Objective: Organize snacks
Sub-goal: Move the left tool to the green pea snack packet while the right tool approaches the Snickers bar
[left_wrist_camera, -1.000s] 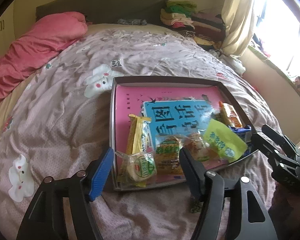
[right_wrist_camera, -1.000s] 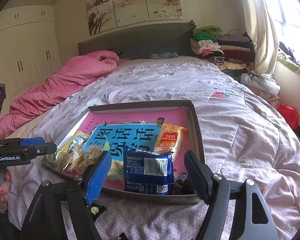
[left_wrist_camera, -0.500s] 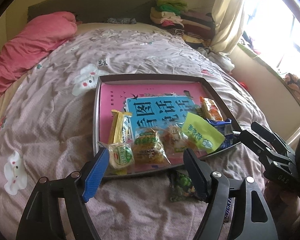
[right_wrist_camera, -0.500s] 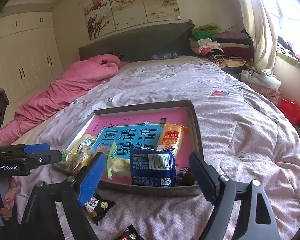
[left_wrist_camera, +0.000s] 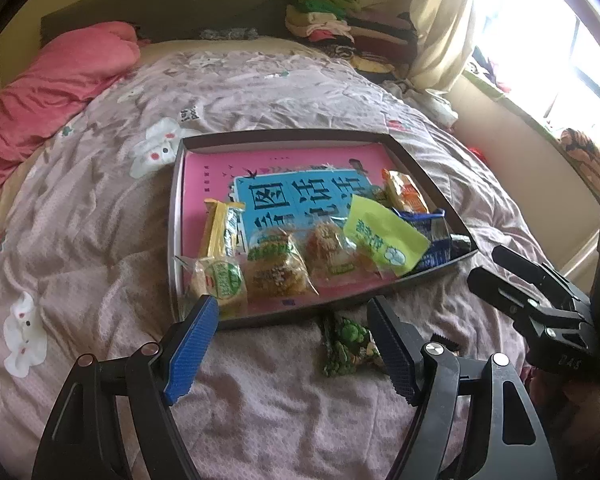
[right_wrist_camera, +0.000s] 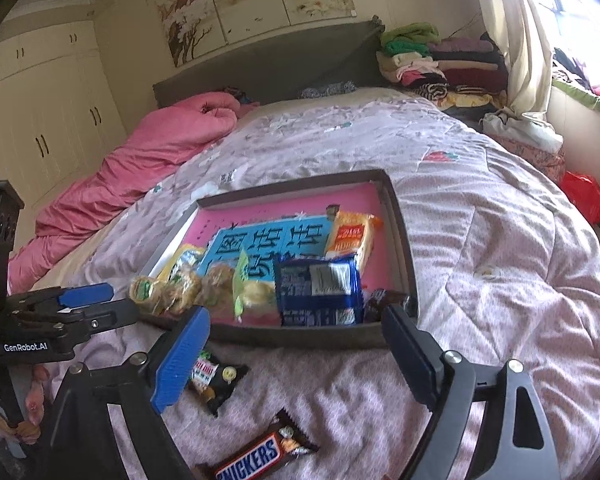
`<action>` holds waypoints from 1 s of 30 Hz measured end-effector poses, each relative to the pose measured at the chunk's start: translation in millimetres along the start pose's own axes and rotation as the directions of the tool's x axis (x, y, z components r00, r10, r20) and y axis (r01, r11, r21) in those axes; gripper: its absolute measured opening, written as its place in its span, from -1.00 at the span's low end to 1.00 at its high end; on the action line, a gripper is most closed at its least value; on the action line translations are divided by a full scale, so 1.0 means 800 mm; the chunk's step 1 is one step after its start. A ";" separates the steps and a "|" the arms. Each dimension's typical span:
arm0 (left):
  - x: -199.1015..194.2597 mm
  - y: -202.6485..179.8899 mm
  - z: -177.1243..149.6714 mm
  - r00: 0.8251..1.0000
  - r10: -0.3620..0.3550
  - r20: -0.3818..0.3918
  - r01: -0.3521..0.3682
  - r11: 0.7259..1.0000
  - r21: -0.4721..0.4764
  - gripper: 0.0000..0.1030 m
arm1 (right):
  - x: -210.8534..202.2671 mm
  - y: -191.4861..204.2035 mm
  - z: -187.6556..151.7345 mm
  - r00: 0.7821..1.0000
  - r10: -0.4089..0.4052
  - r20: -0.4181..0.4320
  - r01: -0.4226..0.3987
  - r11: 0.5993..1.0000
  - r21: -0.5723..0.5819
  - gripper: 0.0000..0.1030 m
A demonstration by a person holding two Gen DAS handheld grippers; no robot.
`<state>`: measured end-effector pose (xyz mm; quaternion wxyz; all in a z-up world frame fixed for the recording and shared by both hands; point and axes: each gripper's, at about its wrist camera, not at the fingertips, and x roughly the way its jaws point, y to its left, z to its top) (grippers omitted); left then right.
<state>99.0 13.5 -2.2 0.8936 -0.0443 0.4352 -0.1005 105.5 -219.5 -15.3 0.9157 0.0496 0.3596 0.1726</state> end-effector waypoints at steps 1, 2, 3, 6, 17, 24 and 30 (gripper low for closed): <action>0.000 -0.001 -0.001 1.000 -0.003 -0.002 0.003 1.000 0.004 0.51 | 0.000 0.001 -0.002 1.000 0.001 -0.009 -0.001 1.000 0.000 0.70; 0.001 -0.002 -0.003 1.000 -0.005 -0.007 0.005 1.000 0.008 0.51 | -0.001 0.002 -0.004 1.000 0.000 -0.018 0.000 1.000 0.002 0.70; 0.001 -0.002 -0.003 1.000 -0.005 -0.009 0.005 1.000 0.009 0.51 | -0.002 0.002 -0.006 1.000 0.003 -0.027 -0.003 1.000 0.006 0.70; 0.004 -0.004 -0.008 0.999 -0.025 -0.027 0.025 1.000 0.000 0.51 | -0.004 0.001 -0.012 0.999 0.006 -0.049 -0.005 1.000 0.017 0.70; 0.020 -0.020 -0.021 0.997 -0.031 -0.072 0.033 0.999 0.032 0.51 | -0.009 0.004 -0.040 0.987 -0.037 -0.155 0.043 0.999 0.030 0.70; 0.028 -0.027 -0.028 0.995 -0.025 -0.099 0.030 0.998 0.050 0.51 | -0.008 0.014 -0.061 0.970 0.022 -0.243 -0.011 0.999 0.048 0.50; 0.033 -0.032 -0.032 0.993 -0.026 -0.111 0.032 0.998 0.059 0.51 | 0.003 0.023 -0.080 0.942 0.072 -0.329 -0.056 0.997 0.058 0.09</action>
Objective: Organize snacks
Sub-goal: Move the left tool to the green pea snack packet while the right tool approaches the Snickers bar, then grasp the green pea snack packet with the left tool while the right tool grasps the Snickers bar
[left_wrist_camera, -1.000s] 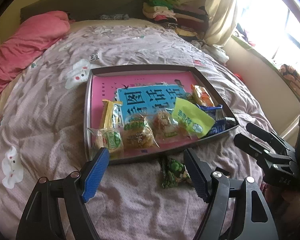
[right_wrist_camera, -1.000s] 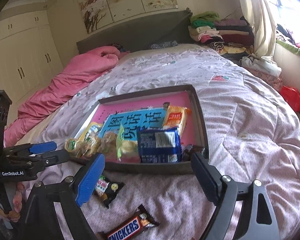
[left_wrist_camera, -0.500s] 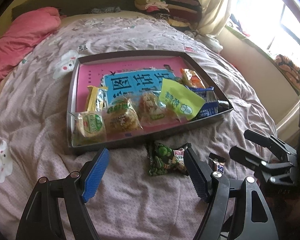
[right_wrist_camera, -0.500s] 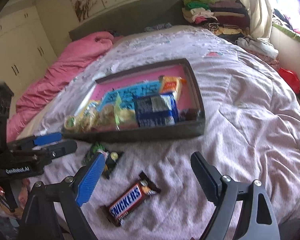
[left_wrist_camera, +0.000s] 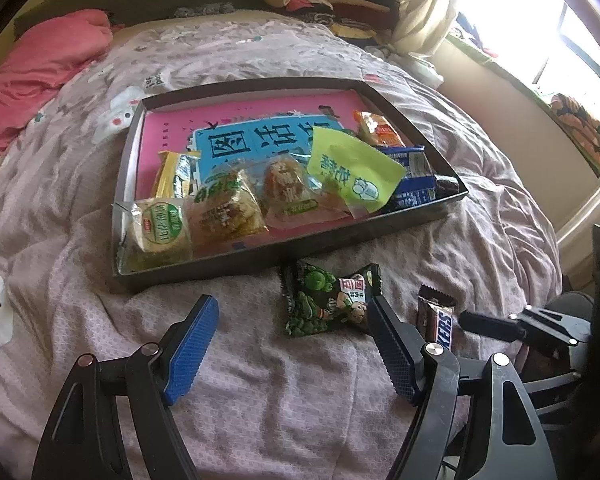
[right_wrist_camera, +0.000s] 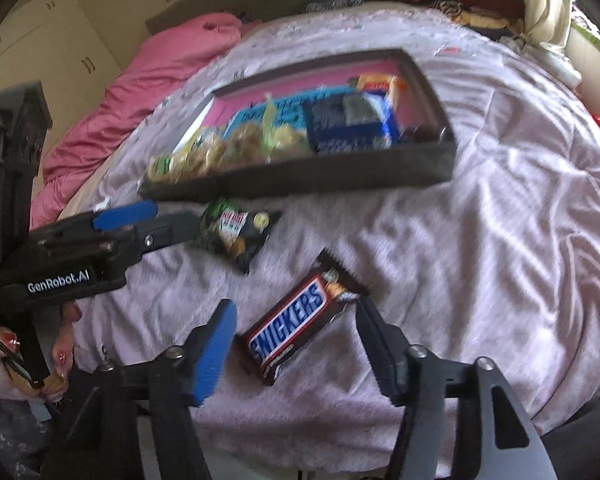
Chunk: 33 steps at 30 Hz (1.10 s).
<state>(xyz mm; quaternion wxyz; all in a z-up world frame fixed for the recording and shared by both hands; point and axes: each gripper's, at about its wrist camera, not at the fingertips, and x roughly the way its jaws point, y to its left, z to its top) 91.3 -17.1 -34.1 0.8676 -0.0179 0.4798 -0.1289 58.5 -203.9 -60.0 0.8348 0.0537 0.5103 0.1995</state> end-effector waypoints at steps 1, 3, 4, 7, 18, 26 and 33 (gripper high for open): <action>0.001 -0.001 -0.001 1.000 -0.002 -0.003 0.002 1.000 0.003 0.51 | 0.004 0.001 -0.001 1.000 0.007 -0.013 -0.007 1.000 0.002 0.06; 0.005 -0.003 -0.002 1.000 -0.009 -0.010 0.009 1.000 0.006 0.51 | 0.009 0.001 -0.003 1.000 0.014 -0.025 -0.014 1.000 0.004 0.00; 0.006 -0.004 -0.002 1.000 -0.010 -0.013 0.010 1.000 0.007 0.51 | 0.012 0.001 -0.003 0.999 0.014 -0.031 -0.014 1.000 0.007 0.00; 0.014 -0.007 -0.002 0.999 -0.020 -0.027 0.021 1.000 0.006 0.51 | 0.022 0.000 -0.004 0.998 0.022 -0.051 -0.021 1.000 0.020 -0.01; 0.046 -0.015 -0.001 0.996 -0.036 -0.078 0.036 0.999 -0.004 0.51 | 0.036 -0.002 0.011 0.998 -0.031 -0.047 0.030 0.999 -0.022 -0.31; 0.059 -0.019 0.004 0.997 -0.025 -0.068 0.025 1.000 -0.013 0.51 | 0.036 -0.008 0.030 0.990 -0.141 0.011 0.141 0.987 -0.078 -0.43; 0.067 -0.021 0.003 0.998 -0.011 -0.067 0.009 0.999 -0.031 0.43 | 0.051 -0.017 0.040 0.988 -0.157 0.002 0.156 0.984 -0.086 -0.44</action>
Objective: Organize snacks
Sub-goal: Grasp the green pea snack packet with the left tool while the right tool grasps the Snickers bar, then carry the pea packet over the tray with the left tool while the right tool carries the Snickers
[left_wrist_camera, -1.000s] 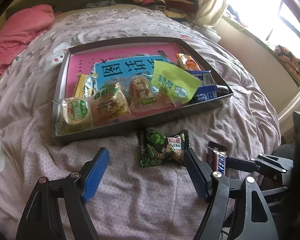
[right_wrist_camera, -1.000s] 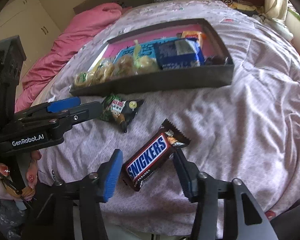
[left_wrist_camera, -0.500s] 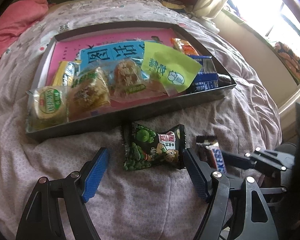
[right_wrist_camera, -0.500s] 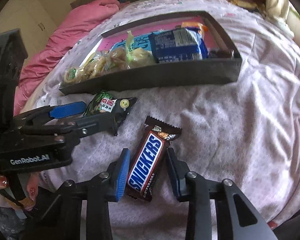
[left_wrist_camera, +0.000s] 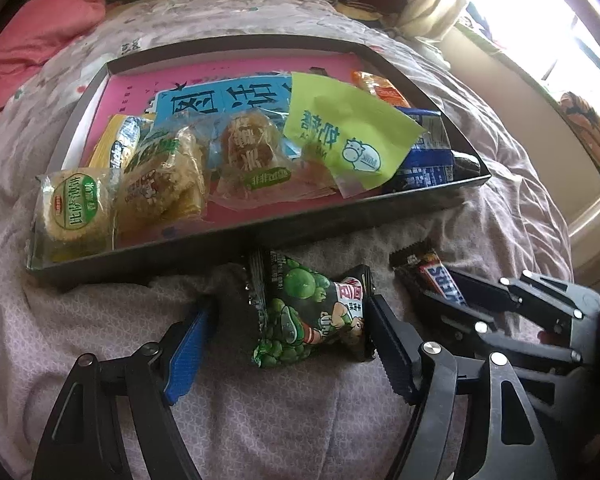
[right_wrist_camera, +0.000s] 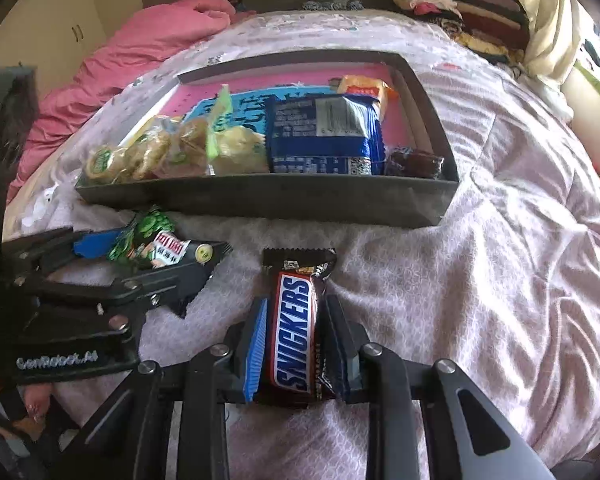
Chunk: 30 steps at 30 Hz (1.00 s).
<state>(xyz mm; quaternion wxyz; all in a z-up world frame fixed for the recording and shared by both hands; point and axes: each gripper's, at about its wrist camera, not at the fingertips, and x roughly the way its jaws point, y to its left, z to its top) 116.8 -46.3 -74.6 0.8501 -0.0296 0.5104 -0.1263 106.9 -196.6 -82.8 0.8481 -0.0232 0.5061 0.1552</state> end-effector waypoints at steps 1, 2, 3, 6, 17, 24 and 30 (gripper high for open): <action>0.000 0.000 -0.001 1.000 -0.001 0.001 0.001 1.000 0.000 0.38 | 0.000 -0.003 0.000 1.000 0.007 0.000 -0.007 1.000 0.008 -0.44; -0.001 0.001 -0.001 1.000 -0.010 0.003 0.010 1.000 -0.003 0.23 | -0.001 -0.004 -0.001 1.000 0.011 0.004 -0.011 1.000 0.011 -0.44; -0.001 0.002 -0.001 1.000 -0.022 0.005 0.022 1.000 -0.004 -0.04 | -0.003 -0.005 0.000 1.000 0.016 0.010 -0.016 1.000 0.012 -0.44; -0.007 0.000 -0.001 0.999 -0.043 0.013 0.043 0.999 0.003 -0.19 | -0.011 -0.007 -0.001 0.999 0.027 0.034 -0.027 1.000 0.015 -0.45; -0.063 0.021 -0.006 0.993 -0.092 0.079 0.095 0.995 -0.037 -0.37 | -0.059 -0.031 -0.003 0.976 0.135 0.173 -0.153 0.984 0.093 -0.44; -0.116 0.049 0.005 0.983 -0.050 0.176 0.065 0.994 -0.083 -0.37 | -0.084 -0.032 0.008 0.953 0.149 0.264 -0.176 0.981 0.082 -0.44; -0.133 0.084 0.017 0.974 0.009 0.225 0.026 0.988 -0.154 -0.37 | -0.089 -0.034 0.021 0.943 0.145 0.301 -0.178 0.980 0.086 -0.44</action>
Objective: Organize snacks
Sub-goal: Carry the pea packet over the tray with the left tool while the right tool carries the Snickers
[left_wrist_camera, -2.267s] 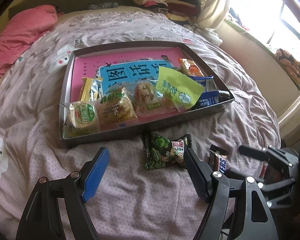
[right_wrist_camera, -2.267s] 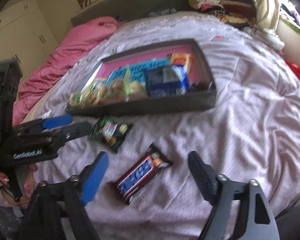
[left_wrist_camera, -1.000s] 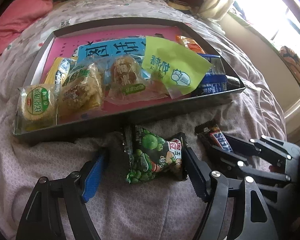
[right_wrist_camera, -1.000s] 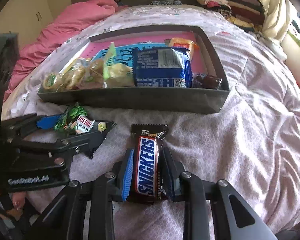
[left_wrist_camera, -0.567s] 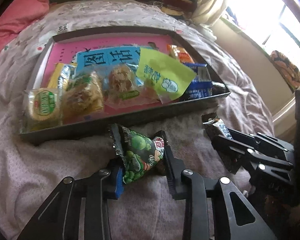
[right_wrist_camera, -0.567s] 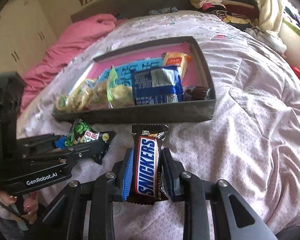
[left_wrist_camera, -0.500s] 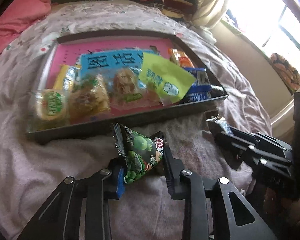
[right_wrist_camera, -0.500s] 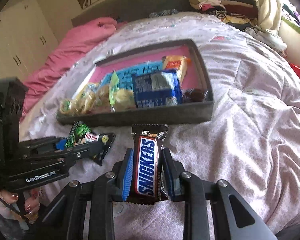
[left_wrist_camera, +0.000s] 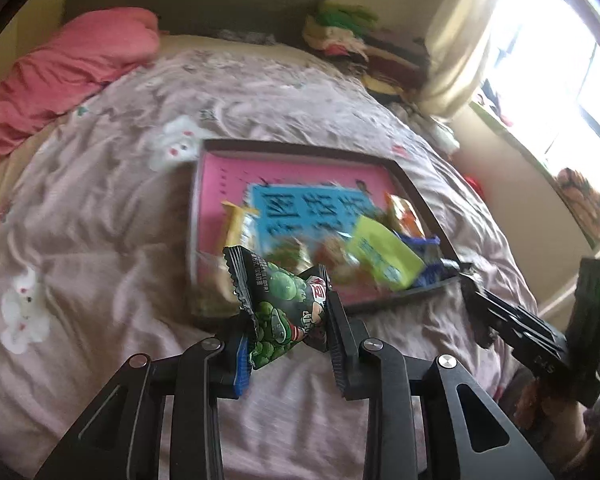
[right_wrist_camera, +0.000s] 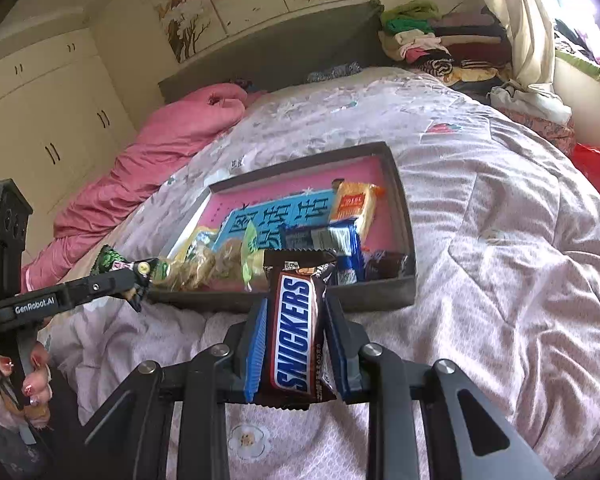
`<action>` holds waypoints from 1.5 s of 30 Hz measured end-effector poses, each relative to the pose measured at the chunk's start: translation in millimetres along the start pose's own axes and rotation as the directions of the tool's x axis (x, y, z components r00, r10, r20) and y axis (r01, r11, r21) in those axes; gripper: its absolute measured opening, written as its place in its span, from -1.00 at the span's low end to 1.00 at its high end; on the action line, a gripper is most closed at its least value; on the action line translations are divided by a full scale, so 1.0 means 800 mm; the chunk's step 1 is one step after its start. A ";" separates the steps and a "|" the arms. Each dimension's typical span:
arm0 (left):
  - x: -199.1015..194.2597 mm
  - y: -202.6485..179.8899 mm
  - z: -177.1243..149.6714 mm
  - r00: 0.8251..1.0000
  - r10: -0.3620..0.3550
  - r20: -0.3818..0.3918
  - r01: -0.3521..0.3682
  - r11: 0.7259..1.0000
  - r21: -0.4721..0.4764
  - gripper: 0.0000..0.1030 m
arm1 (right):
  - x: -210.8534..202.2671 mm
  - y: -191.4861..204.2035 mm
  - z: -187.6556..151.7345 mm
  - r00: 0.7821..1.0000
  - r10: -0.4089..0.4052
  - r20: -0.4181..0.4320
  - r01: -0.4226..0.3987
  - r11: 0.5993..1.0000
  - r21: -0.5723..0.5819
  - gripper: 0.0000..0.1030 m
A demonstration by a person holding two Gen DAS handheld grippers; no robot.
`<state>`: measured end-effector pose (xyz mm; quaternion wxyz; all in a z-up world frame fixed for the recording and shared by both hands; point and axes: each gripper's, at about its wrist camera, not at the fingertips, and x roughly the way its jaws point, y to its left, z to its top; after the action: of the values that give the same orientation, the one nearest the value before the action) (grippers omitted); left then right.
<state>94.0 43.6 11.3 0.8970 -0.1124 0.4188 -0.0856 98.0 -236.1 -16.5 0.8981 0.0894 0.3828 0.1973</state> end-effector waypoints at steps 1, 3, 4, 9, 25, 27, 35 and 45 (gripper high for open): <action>-0.002 0.003 0.001 1.000 0.007 0.005 -0.007 1.000 -0.004 -0.37 | 0.000 -0.002 0.001 1.000 -0.001 0.004 0.001 1.000 0.002 -0.44; -0.004 0.011 0.007 0.999 0.025 0.021 -0.024 1.000 -0.011 -0.37 | 0.000 -0.004 0.004 1.000 -0.005 0.017 0.005 1.000 0.003 -0.44; -0.005 0.013 0.010 0.999 0.032 0.029 -0.032 0.999 -0.014 -0.37 | 0.000 -0.005 0.007 1.000 -0.008 0.022 0.008 1.000 0.003 -0.44; -0.006 0.027 0.023 0.996 0.065 0.066 -0.063 0.997 -0.038 -0.37 | 0.000 -0.010 0.013 0.999 -0.020 0.042 0.020 1.000 0.006 -0.44; 0.045 0.000 0.022 0.999 0.017 0.028 -0.017 1.000 -0.014 -0.37 | 0.012 -0.038 0.045 0.991 -0.088 0.102 0.085 0.996 0.032 -0.44; 0.052 -0.002 0.020 1.000 0.019 0.015 -0.019 1.000 -0.011 -0.37 | 0.016 -0.040 0.048 0.990 -0.096 0.105 0.094 0.995 0.032 -0.44; 0.063 -0.001 0.017 1.000 0.027 -0.007 -0.027 1.000 -0.007 -0.37 | 0.038 -0.051 0.059 0.988 -0.121 0.092 0.119 0.992 0.033 -0.44; 0.069 -0.005 0.019 0.999 0.039 -0.013 -0.039 0.999 0.010 -0.37 | 0.066 -0.055 0.064 0.989 -0.133 0.060 0.132 0.991 0.029 -0.44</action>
<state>140.5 28.0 -19.0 0.8962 -0.0991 0.4265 -0.0710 180.8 -254.2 -29.6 0.9194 0.0812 0.3623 0.1296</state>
